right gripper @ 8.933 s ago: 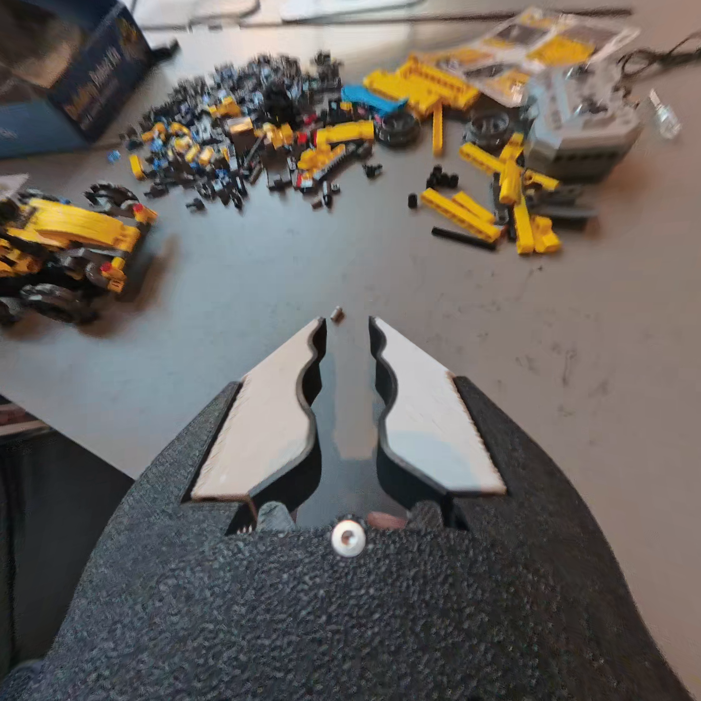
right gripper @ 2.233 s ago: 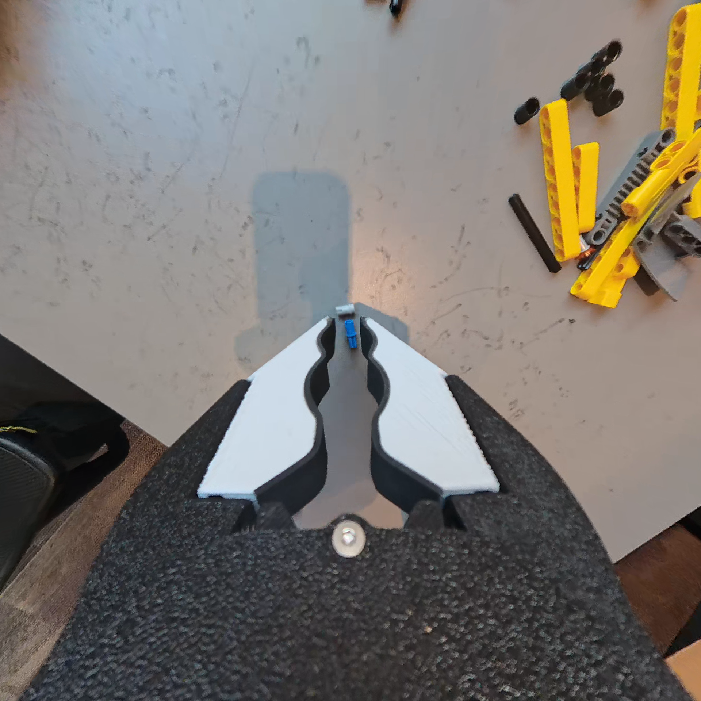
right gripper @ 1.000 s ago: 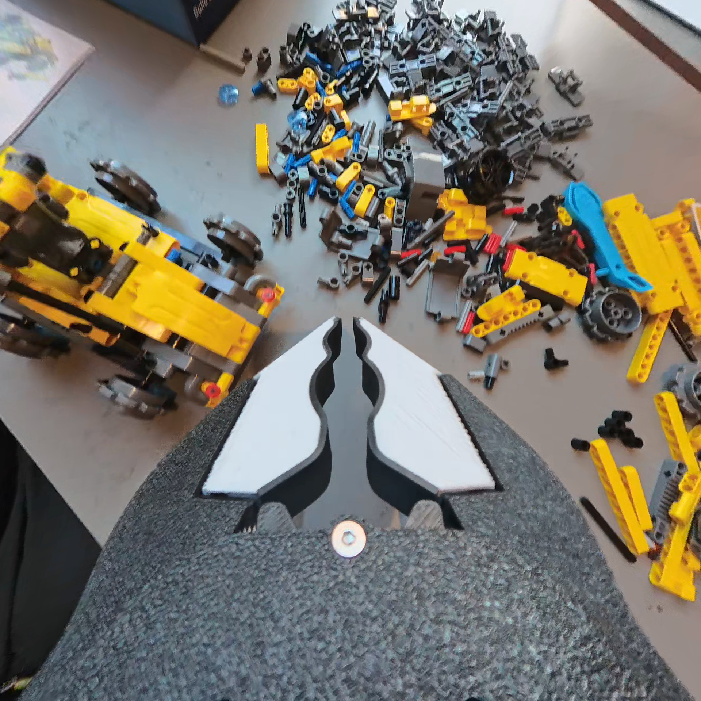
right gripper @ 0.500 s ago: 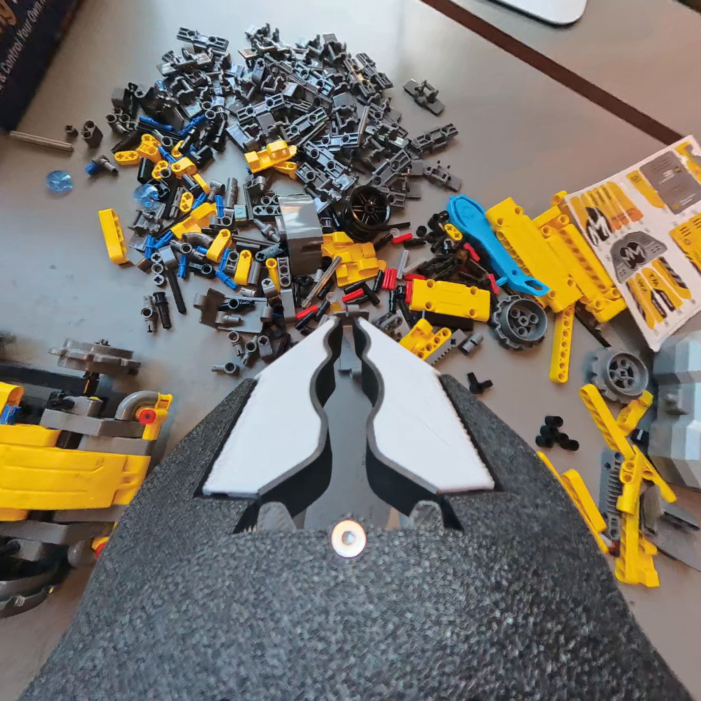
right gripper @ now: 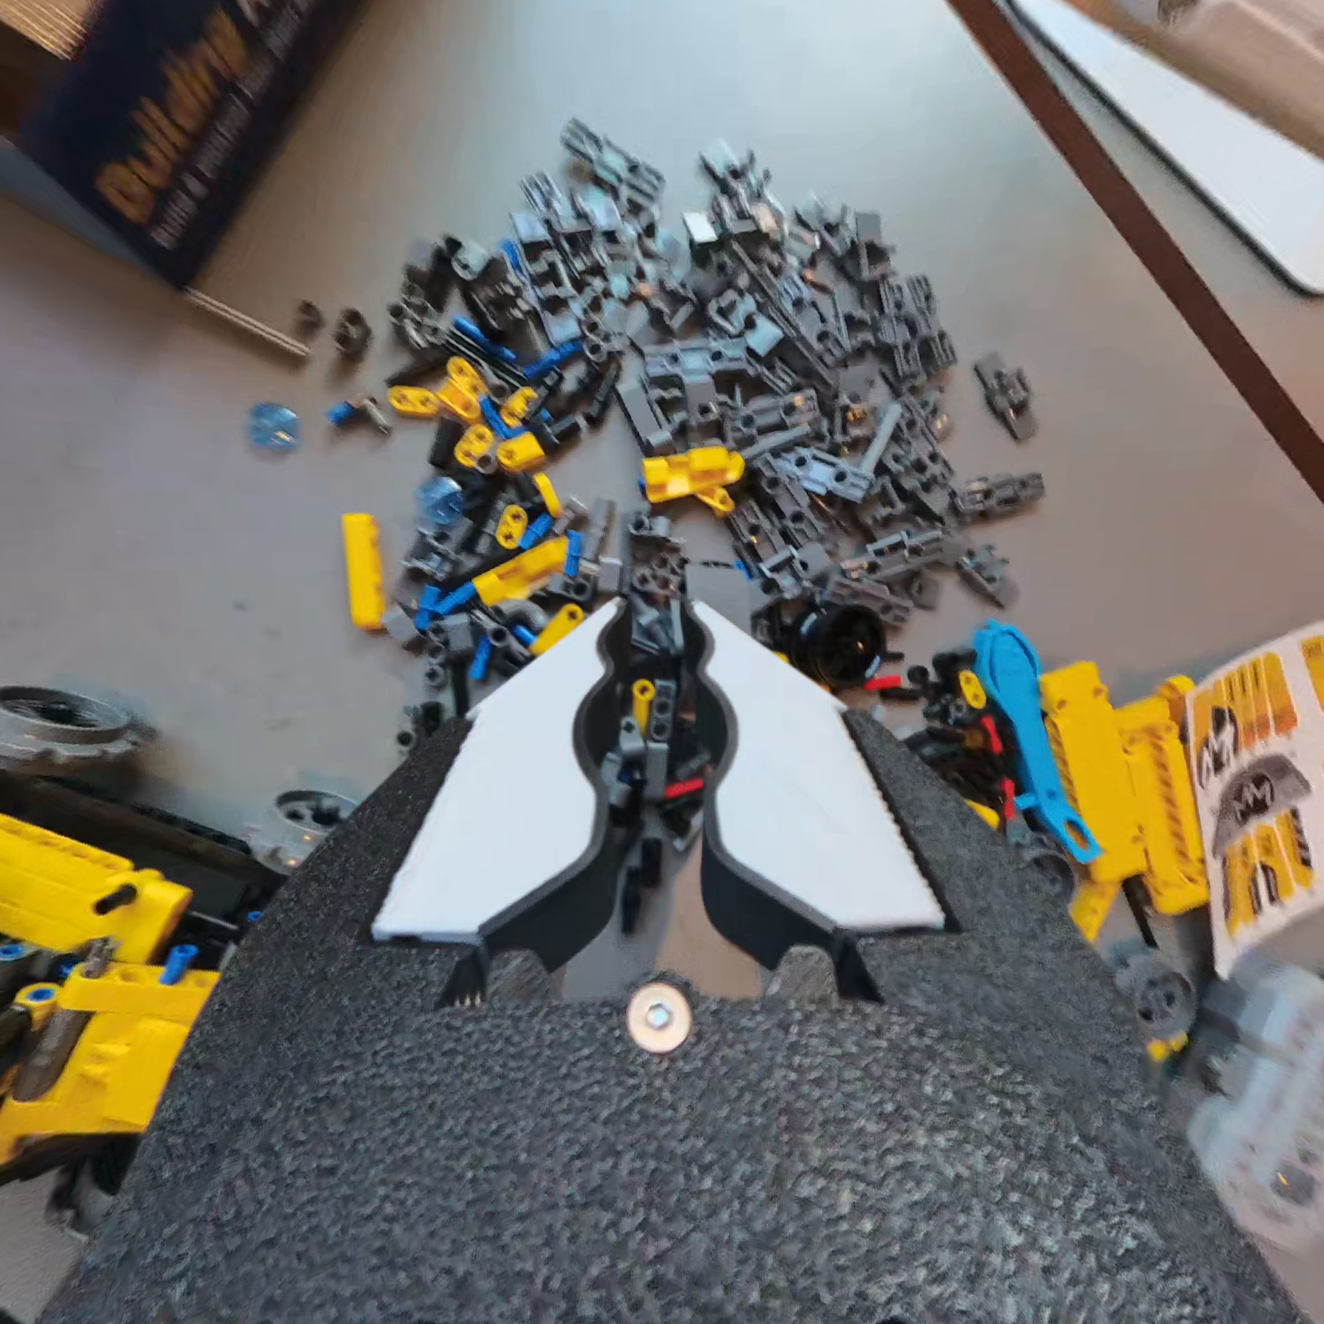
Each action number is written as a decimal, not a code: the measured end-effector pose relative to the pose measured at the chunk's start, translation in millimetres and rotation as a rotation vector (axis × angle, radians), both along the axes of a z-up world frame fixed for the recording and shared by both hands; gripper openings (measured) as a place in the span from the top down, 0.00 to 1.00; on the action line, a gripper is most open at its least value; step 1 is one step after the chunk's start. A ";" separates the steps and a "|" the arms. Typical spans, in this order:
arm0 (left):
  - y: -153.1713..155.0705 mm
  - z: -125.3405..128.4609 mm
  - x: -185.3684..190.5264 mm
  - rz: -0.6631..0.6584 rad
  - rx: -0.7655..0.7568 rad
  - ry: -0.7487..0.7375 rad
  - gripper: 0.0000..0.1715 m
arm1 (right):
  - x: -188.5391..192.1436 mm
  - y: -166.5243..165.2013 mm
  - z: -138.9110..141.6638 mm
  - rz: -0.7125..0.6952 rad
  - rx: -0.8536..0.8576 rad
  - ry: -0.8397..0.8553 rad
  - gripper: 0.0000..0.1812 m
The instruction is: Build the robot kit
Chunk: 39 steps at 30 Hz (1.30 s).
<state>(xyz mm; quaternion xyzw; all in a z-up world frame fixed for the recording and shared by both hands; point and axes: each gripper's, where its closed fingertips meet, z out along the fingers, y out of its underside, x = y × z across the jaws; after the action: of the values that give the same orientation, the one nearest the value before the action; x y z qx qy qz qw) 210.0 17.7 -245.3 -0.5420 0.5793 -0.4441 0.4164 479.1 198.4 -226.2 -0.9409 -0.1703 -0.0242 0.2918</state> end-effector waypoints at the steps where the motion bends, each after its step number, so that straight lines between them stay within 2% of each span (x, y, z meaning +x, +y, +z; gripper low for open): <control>1: 0.1 0.3 0.0 0.001 -0.003 -0.001 0.80 | 5.8 -3.6 -4.4 -0.013 -0.039 -0.019 0.94; 4: 3.0 5.9 0.8 0.016 -0.048 -0.009 0.79 | 4.0 -15.5 -10.5 -0.011 -0.066 0.014 0.95; 6: 9.6 19.1 3.0 0.042 -0.106 -0.017 0.78 | 1.5 -25.3 -12.5 -0.006 -0.034 0.032 0.95; 8: 20.6 43.8 8.1 0.060 -0.100 -0.030 0.80 | 0.9 -37.7 -14.7 0.002 0.005 0.047 0.95; 10: 40.1 75.9 20.3 0.094 -0.013 -0.056 0.81 | 5.6 -50.0 -15.8 -0.012 0.047 0.060 0.95; 13: 73.7 107.4 57.5 0.111 0.088 -0.013 0.80 | 27.2 -61.3 -8.1 -0.074 0.143 0.048 0.94; 17: 117.8 114.4 133.8 0.096 0.128 0.075 0.81 | 71.1 -63.0 30.4 -0.235 0.381 0.060 0.88; 19: 144.1 103.1 172.8 0.112 0.134 0.135 0.82 | 89.4 -61.3 51.5 -0.309 0.489 0.085 0.83; 21: 171.8 81.1 204.4 0.150 0.104 0.225 0.84 | 97.0 -55.5 67.3 -0.343 0.574 0.141 0.79; 25: 197.4 31.3 235.4 0.160 -0.011 0.391 0.77 | 104.7 -43.5 87.9 -0.360 0.789 0.166 0.78; 28: 200.0 14.8 244.3 0.141 -0.049 0.437 0.76 | 95.3 -39.3 94.6 -0.318 0.916 0.196 0.78; 31: 202.4 8.3 254.5 0.112 -0.004 0.498 0.76 | 94.8 -34.1 86.8 -0.323 0.903 0.187 0.78; 33: 191.4 7.8 266.8 0.036 -0.008 0.539 0.75 | 98.1 -33.9 83.2 -0.337 0.898 0.133 0.80; 36: 179.5 3.9 286.3 -0.061 0.028 0.578 0.73 | 106.9 -43.9 92.7 -0.371 0.959 0.039 0.82; 39: 176.5 -8.9 298.0 -0.100 0.029 0.634 0.73 | 111.2 -55.9 102.7 -0.392 1.028 0.043 0.85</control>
<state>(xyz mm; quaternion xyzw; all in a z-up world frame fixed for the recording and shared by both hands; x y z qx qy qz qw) 507.9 194.2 -254.2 -0.6182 0.7124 -0.2645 0.2007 590.4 142.4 -123.5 -0.6917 0.0480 -0.1389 0.7071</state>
